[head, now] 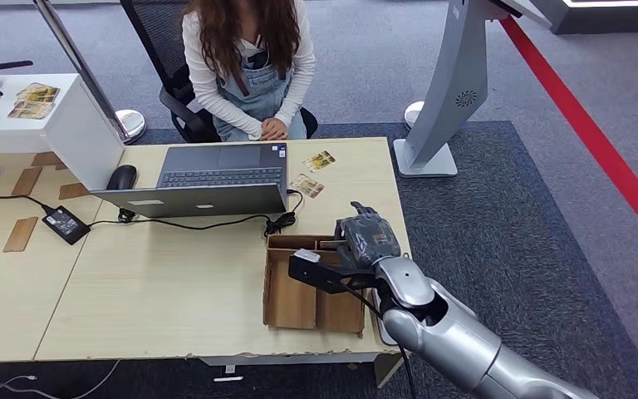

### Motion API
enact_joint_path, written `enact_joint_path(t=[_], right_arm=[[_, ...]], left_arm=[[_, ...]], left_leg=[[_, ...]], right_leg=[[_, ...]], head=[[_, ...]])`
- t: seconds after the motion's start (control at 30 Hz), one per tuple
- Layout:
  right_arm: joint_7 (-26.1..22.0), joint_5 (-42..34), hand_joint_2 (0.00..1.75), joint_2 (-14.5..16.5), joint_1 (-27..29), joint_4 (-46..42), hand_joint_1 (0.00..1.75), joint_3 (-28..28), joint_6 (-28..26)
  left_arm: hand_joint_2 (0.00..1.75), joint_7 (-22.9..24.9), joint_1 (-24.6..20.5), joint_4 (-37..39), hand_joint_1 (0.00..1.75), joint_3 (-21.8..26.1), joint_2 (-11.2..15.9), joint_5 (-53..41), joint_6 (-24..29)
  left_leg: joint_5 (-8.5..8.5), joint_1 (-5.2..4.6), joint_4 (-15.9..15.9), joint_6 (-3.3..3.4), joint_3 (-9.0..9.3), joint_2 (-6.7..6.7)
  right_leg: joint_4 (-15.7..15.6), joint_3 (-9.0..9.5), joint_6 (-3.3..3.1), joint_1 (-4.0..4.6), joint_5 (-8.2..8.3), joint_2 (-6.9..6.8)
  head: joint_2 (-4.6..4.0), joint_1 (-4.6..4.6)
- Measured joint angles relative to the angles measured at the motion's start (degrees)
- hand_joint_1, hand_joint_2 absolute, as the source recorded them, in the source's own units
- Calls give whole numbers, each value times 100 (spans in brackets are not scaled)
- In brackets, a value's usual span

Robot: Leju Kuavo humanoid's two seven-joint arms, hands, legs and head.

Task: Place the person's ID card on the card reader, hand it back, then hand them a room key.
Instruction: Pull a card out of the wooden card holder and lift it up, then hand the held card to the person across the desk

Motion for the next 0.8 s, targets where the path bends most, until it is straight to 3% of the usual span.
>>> enact_joint_path(t=[0.47,0.8], right_arm=[[-47,-92,175,22,-202,-72,141,-53,-171],[-28,-1133,175,11,-1615,-521,171,-426,-505]], left_arm=[[0,-44,1,0,0,0,2,-26,-3],[0,-205,10,0,0,0,4,-130,-54]], left_leg=[[1,0,0,-1,0,0],[11,0,0,-2,0,1]], right_leg=[[1,0,-1,0,1,0],[2,0,-1,-1,9,0]], head=[[0,1],[0,1]])
